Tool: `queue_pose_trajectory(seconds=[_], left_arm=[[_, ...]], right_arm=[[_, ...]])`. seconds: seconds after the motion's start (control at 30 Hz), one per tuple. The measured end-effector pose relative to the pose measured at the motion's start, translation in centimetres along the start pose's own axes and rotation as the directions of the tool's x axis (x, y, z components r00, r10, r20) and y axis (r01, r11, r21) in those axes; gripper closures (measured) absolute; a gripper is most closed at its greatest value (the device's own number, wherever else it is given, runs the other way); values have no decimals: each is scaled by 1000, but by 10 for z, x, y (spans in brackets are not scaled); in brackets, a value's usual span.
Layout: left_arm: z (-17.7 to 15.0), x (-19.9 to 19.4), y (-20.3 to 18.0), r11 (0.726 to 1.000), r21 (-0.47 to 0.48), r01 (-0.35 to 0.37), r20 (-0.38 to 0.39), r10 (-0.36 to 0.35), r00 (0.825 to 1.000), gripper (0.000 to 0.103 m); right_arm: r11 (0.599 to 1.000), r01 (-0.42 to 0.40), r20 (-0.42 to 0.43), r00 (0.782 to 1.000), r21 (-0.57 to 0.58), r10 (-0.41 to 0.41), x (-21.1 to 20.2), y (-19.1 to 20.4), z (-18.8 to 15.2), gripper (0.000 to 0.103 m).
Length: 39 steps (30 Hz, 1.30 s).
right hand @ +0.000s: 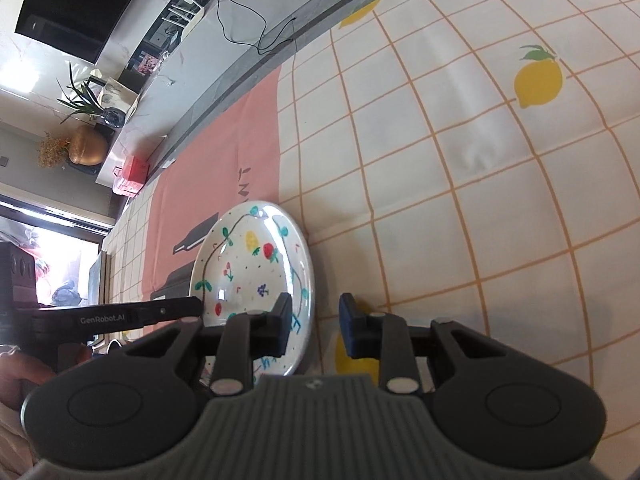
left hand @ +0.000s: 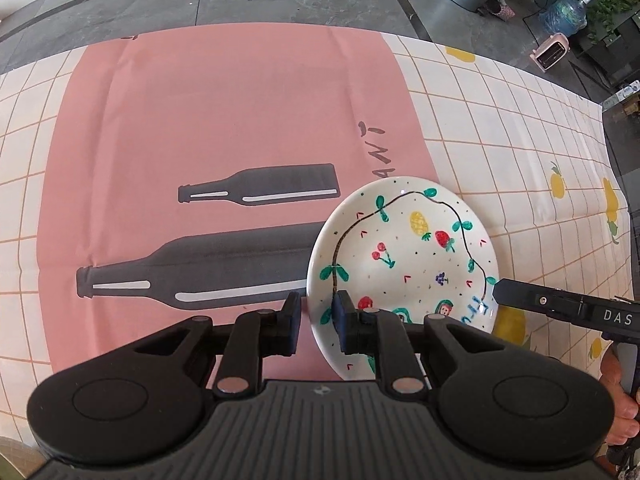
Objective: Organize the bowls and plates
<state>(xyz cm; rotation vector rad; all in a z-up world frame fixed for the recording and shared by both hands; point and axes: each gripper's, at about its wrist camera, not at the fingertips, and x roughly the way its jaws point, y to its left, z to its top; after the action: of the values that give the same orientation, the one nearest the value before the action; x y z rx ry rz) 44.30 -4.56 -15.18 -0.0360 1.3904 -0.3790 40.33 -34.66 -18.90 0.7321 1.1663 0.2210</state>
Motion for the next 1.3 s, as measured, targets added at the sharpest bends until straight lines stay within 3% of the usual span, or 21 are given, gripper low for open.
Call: queue_pose_trajectory(seconds=[0.37,0.43,0.9,1.3], left_arm=[[-5,2,5,999,-25,42,29,-41,999,83],[-6,1,6,999,-30,44,36,-43,998,83],[-6,-24,11,996,-80,49,116,-39,992,84],[-16,-76,13,993,-103,62,209,-39,977,84]], right_arm=[[995,-77,0,997,57,78,8,-7,-4,90],[996,-63,4,998,59,63,8,-8,-5,98],[992,-103,37,994,79,100,-2,2,0,99],[991,-135,77,988,24,132,-30,37,-2,99]])
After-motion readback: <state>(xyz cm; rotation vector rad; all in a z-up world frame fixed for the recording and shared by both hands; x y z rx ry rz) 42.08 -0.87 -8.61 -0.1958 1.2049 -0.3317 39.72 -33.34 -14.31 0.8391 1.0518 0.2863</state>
